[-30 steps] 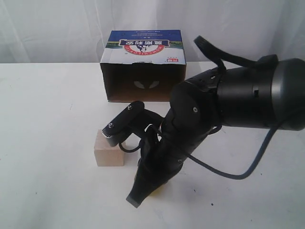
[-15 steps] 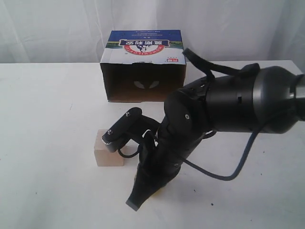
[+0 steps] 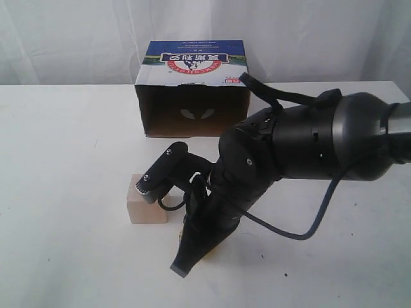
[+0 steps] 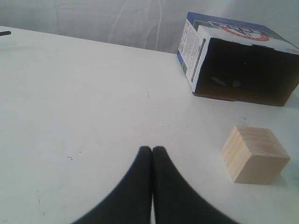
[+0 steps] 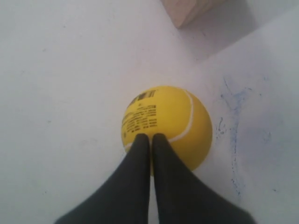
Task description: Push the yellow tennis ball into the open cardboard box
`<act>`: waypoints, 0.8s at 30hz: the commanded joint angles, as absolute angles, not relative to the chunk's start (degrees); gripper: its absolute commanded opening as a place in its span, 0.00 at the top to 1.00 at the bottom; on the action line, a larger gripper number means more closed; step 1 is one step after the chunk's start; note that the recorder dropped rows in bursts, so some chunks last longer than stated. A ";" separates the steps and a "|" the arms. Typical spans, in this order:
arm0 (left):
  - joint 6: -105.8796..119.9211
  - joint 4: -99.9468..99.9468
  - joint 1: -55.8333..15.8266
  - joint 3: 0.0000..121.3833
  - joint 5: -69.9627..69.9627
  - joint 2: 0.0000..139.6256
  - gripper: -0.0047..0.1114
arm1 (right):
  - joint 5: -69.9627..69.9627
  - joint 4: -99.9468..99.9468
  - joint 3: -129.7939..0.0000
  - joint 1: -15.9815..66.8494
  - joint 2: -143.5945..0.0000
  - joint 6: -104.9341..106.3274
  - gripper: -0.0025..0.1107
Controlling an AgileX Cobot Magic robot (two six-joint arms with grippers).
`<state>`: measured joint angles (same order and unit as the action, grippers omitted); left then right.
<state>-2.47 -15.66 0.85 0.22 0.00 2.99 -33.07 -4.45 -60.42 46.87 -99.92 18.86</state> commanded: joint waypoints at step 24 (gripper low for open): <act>-2.62 -15.79 0.56 0.00 0.00 2.71 0.96 | -39.77 1.71 -73.30 41.37 -100.03 14.04 0.95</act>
